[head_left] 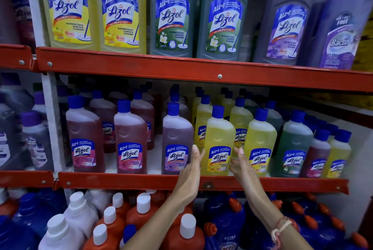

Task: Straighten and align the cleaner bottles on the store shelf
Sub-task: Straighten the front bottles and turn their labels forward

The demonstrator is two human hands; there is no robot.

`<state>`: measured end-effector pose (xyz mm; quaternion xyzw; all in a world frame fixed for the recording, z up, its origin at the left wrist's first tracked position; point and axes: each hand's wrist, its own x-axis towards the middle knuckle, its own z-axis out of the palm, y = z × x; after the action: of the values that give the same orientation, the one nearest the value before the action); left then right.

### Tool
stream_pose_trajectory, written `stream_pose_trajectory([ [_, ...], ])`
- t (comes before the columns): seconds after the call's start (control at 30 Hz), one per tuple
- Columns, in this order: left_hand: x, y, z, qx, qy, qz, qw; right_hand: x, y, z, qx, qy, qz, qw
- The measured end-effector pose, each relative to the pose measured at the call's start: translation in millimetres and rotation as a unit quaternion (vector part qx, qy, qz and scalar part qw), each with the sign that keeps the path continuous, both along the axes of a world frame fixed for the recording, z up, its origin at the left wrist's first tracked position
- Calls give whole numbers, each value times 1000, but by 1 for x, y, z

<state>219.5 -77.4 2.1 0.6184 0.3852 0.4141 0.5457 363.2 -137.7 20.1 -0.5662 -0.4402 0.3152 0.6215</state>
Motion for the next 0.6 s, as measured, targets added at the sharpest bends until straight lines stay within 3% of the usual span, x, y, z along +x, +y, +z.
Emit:
stream_pose_trajectory([
  [0.6, -16, -17, 18, 16, 7, -24, 1000, 1, -2, 6, -18, -19, 8, 1000],
])
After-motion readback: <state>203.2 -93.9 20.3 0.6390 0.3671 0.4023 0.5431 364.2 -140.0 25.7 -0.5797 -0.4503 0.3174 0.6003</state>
